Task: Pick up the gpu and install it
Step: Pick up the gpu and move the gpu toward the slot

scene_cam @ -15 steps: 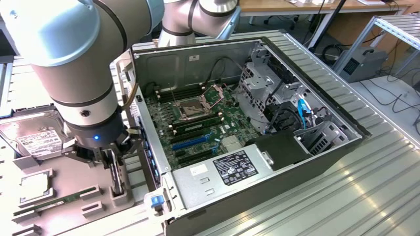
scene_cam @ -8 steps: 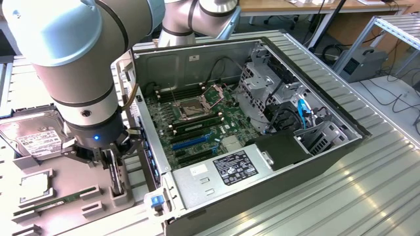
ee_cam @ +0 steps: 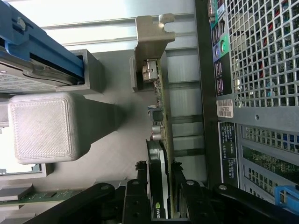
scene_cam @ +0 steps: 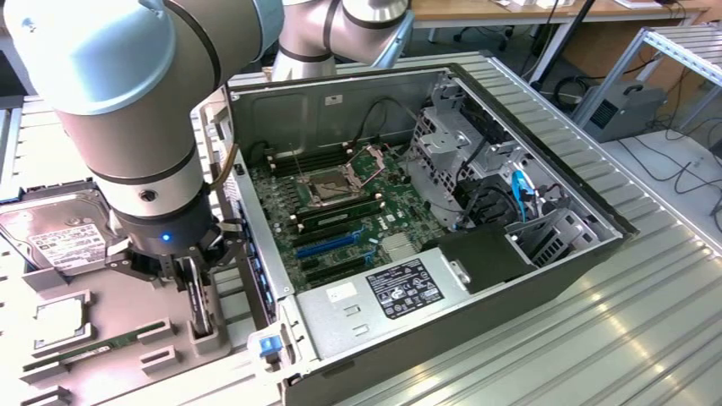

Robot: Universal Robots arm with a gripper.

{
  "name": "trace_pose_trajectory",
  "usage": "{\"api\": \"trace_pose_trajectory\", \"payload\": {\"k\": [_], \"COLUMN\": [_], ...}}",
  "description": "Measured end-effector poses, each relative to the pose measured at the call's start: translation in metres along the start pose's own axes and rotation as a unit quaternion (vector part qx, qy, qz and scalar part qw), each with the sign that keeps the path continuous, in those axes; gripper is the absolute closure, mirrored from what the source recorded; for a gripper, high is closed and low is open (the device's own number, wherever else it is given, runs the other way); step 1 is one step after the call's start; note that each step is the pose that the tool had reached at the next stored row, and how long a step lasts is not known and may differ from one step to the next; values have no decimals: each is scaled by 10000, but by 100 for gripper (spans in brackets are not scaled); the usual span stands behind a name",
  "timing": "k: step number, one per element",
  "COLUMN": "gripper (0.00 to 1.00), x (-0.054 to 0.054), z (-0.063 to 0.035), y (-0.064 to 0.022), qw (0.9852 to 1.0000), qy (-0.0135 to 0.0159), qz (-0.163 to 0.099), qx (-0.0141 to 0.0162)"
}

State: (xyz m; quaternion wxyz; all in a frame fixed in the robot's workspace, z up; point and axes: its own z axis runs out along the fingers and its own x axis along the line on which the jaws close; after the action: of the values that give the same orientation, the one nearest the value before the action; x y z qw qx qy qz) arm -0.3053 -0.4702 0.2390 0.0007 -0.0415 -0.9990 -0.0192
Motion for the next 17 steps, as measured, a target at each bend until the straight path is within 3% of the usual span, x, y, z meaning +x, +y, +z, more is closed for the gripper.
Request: {"api": "trace_pose_trajectory", "payload": {"k": [11,13,17], "gripper": [66,73,73], "x": [0,-1,0], "z": [-1,-1,-1], "y": [-12,-12,-12], "qw": [10000,10000,10000], "qy": [0,0,0], "qz": [0,0,0], "qx": [0,0,0]}}
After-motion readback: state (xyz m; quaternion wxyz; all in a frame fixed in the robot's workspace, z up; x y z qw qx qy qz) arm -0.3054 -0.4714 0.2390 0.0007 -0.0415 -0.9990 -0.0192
